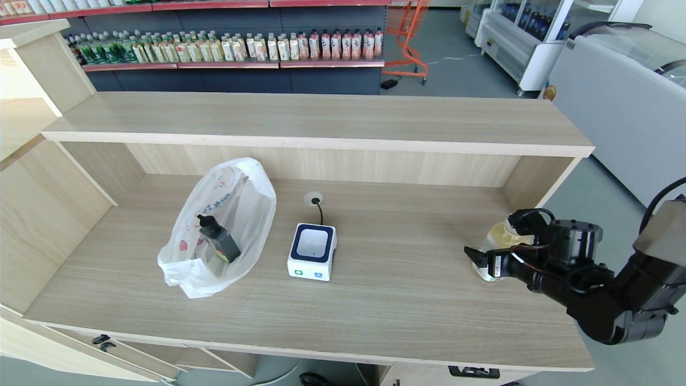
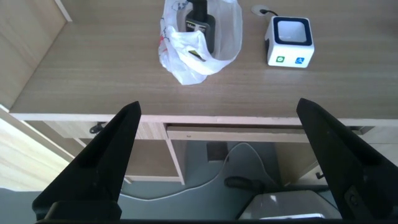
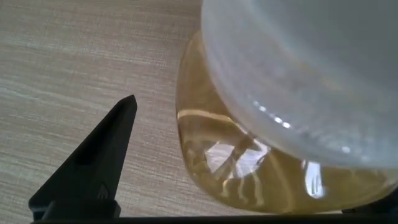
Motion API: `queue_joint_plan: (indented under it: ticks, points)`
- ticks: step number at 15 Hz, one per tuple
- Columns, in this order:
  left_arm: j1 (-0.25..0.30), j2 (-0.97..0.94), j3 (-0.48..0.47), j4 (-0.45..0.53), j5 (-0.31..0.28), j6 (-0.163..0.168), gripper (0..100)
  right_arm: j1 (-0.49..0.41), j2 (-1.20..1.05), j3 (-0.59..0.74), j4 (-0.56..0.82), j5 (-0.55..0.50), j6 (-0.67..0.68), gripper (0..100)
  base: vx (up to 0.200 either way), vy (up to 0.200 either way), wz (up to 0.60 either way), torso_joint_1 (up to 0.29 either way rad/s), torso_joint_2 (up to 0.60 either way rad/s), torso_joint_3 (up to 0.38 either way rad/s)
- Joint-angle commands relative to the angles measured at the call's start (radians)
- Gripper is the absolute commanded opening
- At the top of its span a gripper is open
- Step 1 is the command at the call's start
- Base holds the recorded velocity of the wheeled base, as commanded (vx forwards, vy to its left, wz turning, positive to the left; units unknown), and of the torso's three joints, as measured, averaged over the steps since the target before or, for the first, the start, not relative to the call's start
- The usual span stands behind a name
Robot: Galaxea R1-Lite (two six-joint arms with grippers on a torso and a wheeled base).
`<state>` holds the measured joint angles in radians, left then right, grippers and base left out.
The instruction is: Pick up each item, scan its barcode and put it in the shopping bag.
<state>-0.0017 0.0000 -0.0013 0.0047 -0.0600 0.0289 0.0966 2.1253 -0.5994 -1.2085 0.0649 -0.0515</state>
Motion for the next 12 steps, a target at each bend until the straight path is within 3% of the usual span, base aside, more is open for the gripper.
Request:
queue_joint_plan:
  ticks: [1,2,8,12]
  points:
    - [0.000,0.002,0.000,0.000,0.000,0.000,100,0.005,0.016,-0.019,0.000,0.001,0.002,100,0.000,0.000,0.00,0.000,0.00,0.000]
    - [0.000,0.002,0.000,0.000,0.000,0.000,100,0.005,0.027,-0.034,0.000,0.001,0.004,0,0.000,0.000,0.00,0.000,0.00,0.000]
    - [0.000,0.002,0.000,0.000,0.000,0.000,100,0.026,0.053,-0.115,-0.016,-0.007,-0.013,0,0.000,0.000,0.00,0.000,0.00,0.000]
    - [0.000,0.002,0.000,0.000,0.000,0.000,100,0.031,0.033,-0.050,-0.060,-0.019,-0.142,0,0.000,0.000,0.00,0.000,0.00,0.000]
